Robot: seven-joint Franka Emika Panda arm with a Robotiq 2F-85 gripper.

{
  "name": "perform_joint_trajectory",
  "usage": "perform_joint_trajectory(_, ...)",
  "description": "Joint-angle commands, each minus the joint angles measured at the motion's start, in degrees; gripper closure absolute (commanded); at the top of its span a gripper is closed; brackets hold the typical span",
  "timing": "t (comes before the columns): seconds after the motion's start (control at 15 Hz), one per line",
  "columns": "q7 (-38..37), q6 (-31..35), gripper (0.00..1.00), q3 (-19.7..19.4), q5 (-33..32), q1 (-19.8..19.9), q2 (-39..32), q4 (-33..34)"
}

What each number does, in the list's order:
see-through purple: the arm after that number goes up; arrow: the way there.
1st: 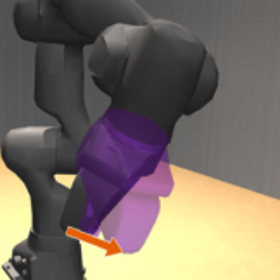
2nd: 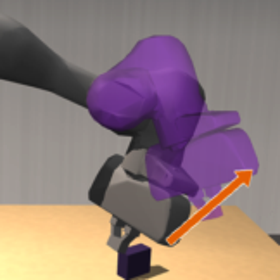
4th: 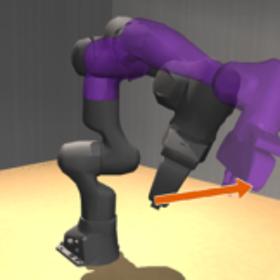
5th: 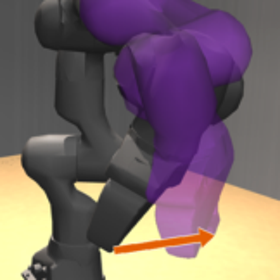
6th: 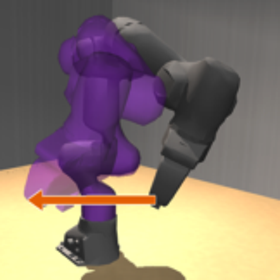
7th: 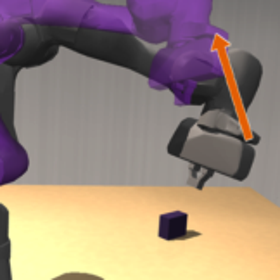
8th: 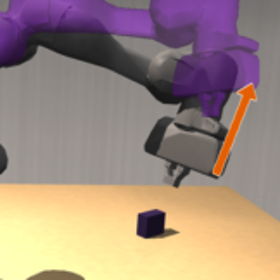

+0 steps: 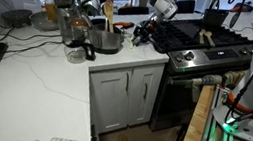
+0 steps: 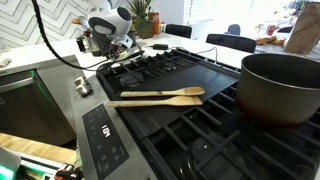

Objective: Remove the white big spoon from the cutlery holder and put it on the cupboard

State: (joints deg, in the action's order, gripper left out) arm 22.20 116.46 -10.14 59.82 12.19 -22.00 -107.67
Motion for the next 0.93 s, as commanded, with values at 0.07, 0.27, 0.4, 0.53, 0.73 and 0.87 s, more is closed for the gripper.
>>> perform_joint_trajectory(0.07, -1.4, -2.2, 0.30, 0.9, -1.0, 1.3, -0.5, 1.5)
perform_joint_trajectory(0.27, -2.6, -2.4, 0.14, 0.4, -3.7, 0.7, 1.1, 1.1)
perform_joint_trajectory(0.4, -3.2, -1.2, 0.00, -0.2, -8.2, -0.1, 2.9, 0.4)
perform_joint_trajectory(0.53, -4.3, -0.8, 0.00, -0.3, -13.9, -0.6, 4.5, -0.1)
perform_joint_trajectory(0.73, -5.7, -0.2, 0.00, 0.1, -22.7, -1.1, 7.9, -0.9)
perform_joint_trajectory(0.87, -6.5, 0.2, 0.00, 0.5, -27.9, -1.6, 10.6, -1.6)
